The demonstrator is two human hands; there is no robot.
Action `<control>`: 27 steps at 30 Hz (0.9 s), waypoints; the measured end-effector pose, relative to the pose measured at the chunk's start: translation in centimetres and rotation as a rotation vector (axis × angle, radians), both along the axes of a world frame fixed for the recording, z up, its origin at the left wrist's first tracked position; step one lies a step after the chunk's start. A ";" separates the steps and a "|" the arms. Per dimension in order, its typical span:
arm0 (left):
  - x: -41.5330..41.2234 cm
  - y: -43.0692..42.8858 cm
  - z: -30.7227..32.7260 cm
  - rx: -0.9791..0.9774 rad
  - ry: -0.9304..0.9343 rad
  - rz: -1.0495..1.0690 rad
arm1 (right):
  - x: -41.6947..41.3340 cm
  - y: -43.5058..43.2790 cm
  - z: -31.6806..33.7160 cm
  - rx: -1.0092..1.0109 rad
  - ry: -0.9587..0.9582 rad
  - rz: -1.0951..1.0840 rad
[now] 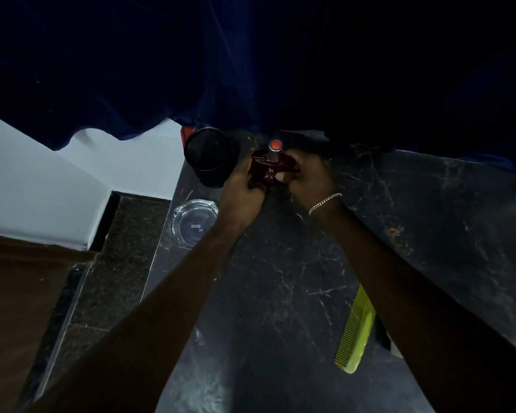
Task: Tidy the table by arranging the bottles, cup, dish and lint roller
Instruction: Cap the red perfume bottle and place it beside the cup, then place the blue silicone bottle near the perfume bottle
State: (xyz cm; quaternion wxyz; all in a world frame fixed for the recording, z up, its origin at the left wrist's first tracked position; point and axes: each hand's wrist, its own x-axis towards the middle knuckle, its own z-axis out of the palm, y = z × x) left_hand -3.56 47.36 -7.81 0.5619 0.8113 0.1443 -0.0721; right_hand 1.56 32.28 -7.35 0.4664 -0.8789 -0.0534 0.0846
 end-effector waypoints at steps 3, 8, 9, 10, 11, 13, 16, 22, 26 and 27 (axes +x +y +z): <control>0.1 0.2 -0.6 -0.014 -0.016 -0.003 | 0.3 0.0 -0.1 -0.017 -0.009 0.014; 0.2 -0.2 -0.5 -0.041 -0.024 0.006 | 0.3 -0.2 0.2 -0.037 0.004 0.037; 0.1 -0.2 -0.3 -0.047 -0.016 0.005 | 0.2 -0.3 0.4 -0.054 0.004 0.049; 0.1 -0.3 -0.3 -0.049 -0.002 0.000 | 0.1 -0.3 0.5 -0.072 0.009 0.061; 0.1 -0.4 -0.2 -0.048 0.013 -0.003 | 0.0 -0.4 0.5 -0.087 0.024 0.072; 0.0 -0.4 0.0 -0.048 0.034 0.002 | 0.0 -0.4 0.6 -0.084 0.077 0.079; -0.5 -0.5 0.6 -0.063 0.035 0.009 | -0.5 -1.0 0.9 0.012 0.136 0.058; -4.6 -1.6 2.0 -0.066 -0.032 0.063 | -4.4 -5.1 2.1 0.040 0.165 -0.032; -10.1 -4.4 2.9 -0.128 0.043 0.069 | -10.7 -9.7 4.5 0.080 0.172 -0.077; -11.6 -5.3 3.0 -0.152 0.062 0.051 | -12.5 -10.8 5.0 0.081 0.167 -0.101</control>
